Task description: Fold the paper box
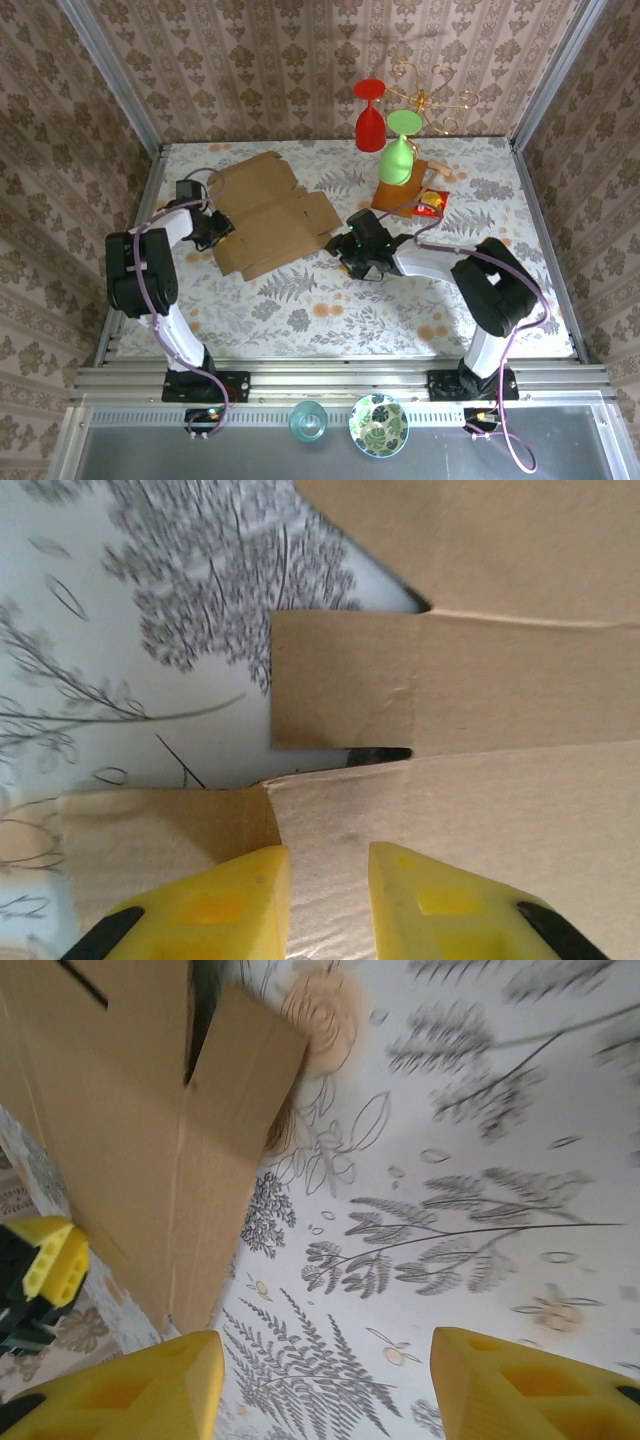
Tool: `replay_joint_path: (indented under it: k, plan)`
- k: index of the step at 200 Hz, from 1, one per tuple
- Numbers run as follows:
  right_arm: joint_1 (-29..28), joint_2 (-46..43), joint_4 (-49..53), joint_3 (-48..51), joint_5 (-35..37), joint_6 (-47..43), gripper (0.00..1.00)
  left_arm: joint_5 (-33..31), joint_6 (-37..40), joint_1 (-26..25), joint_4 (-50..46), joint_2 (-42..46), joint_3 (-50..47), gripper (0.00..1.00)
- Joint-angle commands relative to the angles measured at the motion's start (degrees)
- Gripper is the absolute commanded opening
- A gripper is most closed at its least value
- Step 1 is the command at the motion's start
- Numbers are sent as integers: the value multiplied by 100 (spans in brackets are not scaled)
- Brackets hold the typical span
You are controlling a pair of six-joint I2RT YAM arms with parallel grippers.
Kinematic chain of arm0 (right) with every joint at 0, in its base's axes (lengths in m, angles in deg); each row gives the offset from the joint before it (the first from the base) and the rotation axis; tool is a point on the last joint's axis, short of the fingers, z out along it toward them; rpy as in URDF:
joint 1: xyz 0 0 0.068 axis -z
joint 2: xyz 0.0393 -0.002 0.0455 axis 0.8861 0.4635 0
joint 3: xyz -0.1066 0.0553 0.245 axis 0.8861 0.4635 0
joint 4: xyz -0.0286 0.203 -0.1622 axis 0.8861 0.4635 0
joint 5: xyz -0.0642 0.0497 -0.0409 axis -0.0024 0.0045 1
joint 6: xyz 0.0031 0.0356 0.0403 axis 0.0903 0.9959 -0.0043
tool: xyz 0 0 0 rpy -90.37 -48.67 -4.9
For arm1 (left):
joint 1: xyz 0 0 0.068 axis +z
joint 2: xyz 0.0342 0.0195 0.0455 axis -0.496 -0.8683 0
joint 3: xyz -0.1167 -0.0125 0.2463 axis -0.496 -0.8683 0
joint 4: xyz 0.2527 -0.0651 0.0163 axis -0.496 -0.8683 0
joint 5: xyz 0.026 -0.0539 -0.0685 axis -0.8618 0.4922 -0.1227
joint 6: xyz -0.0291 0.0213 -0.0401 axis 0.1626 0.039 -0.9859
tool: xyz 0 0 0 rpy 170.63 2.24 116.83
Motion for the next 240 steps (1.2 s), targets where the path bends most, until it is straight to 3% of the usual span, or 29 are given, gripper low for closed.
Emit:
replay_joint_path:
  k: [1,88,201,240]
  plan:
    - [-89,332,-671,-220,43,543,59,161,195,-143,-161,-106,-163,26]
    - [86,812,-1690,16,543,720,57,189,222,-619,-189,-112,-574,25]
    - [720,52,-809,541,829,100,55,127,105,-903,-292,223,-805,24]
    - [822,342,-1024,355,652,111,54,109,111,-963,-306,219,-797,24]
